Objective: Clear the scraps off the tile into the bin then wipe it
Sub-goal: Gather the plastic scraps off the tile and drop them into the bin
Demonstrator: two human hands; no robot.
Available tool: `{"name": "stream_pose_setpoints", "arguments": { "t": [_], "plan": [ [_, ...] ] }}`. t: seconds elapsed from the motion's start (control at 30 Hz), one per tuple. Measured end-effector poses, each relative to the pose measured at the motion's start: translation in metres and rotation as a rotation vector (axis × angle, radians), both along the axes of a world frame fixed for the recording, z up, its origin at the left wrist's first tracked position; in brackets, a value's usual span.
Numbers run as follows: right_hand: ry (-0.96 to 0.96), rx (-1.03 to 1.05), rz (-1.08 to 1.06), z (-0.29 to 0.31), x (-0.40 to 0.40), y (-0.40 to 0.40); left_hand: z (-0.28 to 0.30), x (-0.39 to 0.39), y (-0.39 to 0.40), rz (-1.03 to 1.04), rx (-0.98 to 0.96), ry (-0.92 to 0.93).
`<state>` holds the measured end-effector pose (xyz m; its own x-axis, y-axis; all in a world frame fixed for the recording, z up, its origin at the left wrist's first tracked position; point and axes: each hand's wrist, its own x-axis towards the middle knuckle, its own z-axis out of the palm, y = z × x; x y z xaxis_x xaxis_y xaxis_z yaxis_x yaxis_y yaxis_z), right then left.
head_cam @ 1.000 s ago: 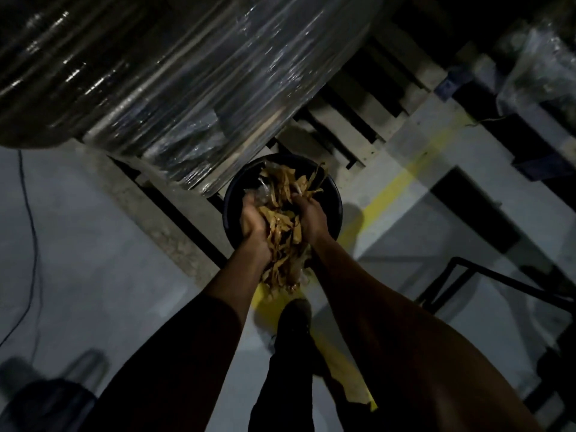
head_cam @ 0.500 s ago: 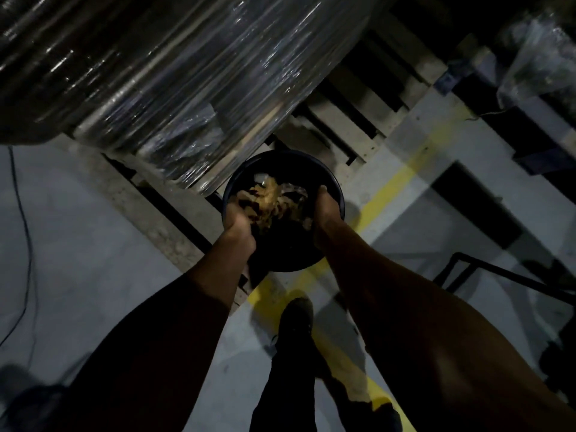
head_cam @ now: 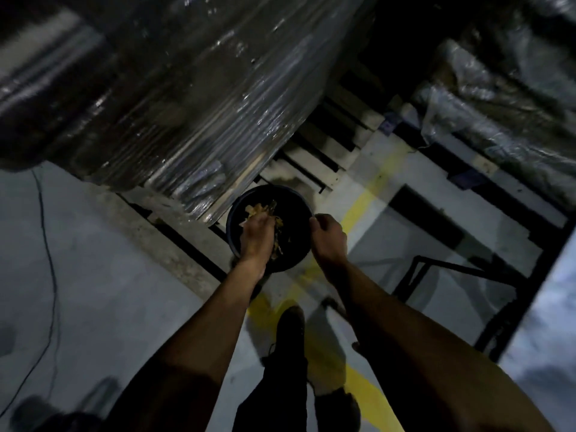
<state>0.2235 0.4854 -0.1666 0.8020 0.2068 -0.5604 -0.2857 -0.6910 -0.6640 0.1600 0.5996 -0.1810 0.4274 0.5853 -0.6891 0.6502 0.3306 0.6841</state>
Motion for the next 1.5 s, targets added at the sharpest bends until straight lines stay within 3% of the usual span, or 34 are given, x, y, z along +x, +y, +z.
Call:
{"name": "stream_pose_setpoints", "arguments": {
  "t": [0.33, 0.7, 1.17, 1.37, 1.5],
  "plan": [
    [-0.253, 0.062, -0.179, 0.140, -0.065, -0.115, 0.136, -0.039, -0.108, -0.363, 0.160, -0.175],
    [-0.406, 0.105, -0.418, 0.204, -0.197, -0.253, 0.210, -0.126, -0.232, -0.632, 0.311, -0.333],
    [-0.420, 0.108, -0.786, 0.216, -0.305, -0.396, 0.222, -0.176, -0.372, -0.911, 0.358, -0.384],
    [-0.392, 0.060, -0.895, 0.209, -0.305, -0.452, 0.207, -0.148, -0.412, -1.023, 0.440, -0.399],
    [-0.415, -0.078, -0.981, 0.194, -0.285, -0.491, 0.190, -0.108, -0.431, -1.017, 0.539, -0.407]
  ]
}}
